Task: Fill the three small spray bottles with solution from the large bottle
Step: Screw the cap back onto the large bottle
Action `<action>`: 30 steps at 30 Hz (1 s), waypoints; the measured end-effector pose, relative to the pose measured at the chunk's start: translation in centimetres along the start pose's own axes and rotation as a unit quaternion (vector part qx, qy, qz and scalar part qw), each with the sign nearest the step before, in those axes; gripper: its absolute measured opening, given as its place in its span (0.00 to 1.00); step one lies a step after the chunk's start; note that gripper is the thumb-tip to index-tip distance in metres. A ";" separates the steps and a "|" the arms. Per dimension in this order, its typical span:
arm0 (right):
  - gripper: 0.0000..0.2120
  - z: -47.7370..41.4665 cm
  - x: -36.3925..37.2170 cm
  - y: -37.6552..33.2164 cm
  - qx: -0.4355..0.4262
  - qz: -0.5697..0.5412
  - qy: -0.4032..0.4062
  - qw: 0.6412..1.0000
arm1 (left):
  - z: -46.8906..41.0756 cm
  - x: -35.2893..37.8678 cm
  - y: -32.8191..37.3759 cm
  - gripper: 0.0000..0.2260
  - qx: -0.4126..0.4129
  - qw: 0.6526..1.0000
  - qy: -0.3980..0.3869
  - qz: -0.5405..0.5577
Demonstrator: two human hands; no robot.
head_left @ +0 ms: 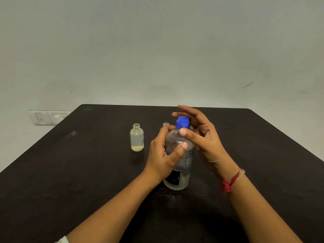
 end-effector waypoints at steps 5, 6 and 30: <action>0.17 0.0 -0.1 0.0 0.015 -0.032 0.015 0.999 | 0.0 0.0 -0.1 0.21 -0.006 1.000 0.001 0.006; 0.16 0.0 -0.1 0.0 0.015 -0.021 0.024 0.999 | 0.0 -0.1 -0.1 0.21 -0.007 1.000 0.002 0.003; 0.37 0.0 -1.0 0.2 0.065 0.130 -0.090 0.985 | -0.9 -1.0 1.3 0.33 0.033 0.993 0.096 -0.065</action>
Point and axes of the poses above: each hand's wrist, its own z-axis away from the middle knuckle, its own x-axis out of the palm, y = z × x, the point moved 1 cm from there along -z, towards the middle knuckle, and after that the axes turned 5 degrees about x, right-handed, at the moved point
